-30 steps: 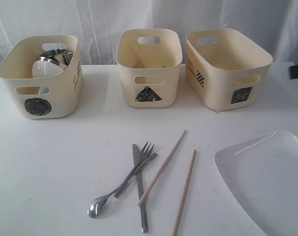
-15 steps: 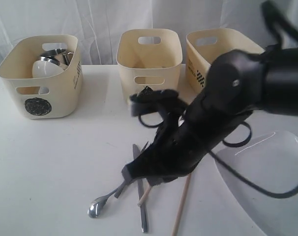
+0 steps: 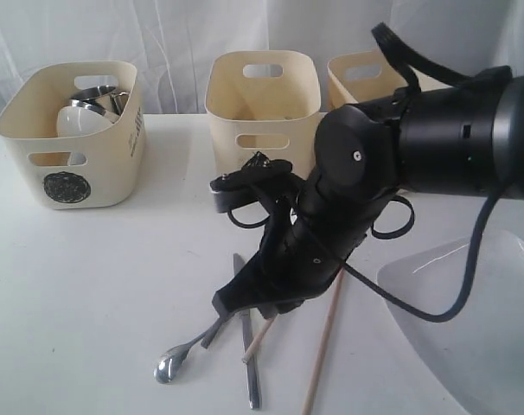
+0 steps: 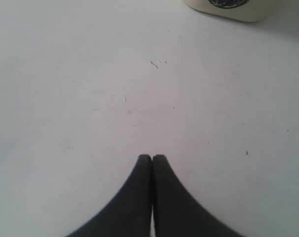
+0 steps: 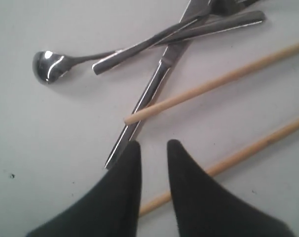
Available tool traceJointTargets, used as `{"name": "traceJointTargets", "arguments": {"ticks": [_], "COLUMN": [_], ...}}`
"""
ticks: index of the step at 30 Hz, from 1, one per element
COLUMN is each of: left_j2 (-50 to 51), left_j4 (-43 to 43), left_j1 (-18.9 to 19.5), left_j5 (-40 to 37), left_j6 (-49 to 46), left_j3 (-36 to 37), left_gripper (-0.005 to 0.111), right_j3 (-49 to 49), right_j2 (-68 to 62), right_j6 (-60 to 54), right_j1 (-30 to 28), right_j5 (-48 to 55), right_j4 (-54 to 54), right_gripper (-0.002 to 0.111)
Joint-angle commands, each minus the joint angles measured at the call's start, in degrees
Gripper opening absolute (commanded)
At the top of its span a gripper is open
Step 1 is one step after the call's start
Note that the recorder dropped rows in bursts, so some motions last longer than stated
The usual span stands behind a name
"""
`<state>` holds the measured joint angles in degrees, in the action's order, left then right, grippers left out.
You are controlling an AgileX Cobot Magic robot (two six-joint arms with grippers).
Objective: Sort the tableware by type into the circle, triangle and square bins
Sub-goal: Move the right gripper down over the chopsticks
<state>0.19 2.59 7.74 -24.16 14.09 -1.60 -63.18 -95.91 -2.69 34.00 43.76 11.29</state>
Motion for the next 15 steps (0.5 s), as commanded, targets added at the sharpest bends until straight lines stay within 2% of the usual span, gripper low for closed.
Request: {"name": "traceJointTargets", "arguments": {"ticks": [1,4,10,15], "left_j2": [-0.2,-0.2,-0.2,-0.2], "left_j4": [0.8,0.8,0.8,0.8], "left_j1": [0.1,0.1,0.1,0.1], "left_j5": [-3.3,-3.3,-3.3,-3.3], "left_j6": [0.0,0.0,0.0,0.0], "left_j3": [0.5,0.5,0.5,0.5], "left_gripper": [0.001,0.001,0.001,0.001], "right_j3": [-2.0,-4.5,-10.5,-13.0], "right_j2": [-2.5,-5.2,-13.0,-17.8], "right_j6": [5.1,14.7,33.4,37.9], "right_j1": [0.2,0.2,0.2,0.2], "right_j5": [4.8,5.4,5.0,5.3], "right_j4": [-0.7,-0.8,-6.1,-7.1], "right_gripper": [0.045,0.056,0.055,0.054]}}
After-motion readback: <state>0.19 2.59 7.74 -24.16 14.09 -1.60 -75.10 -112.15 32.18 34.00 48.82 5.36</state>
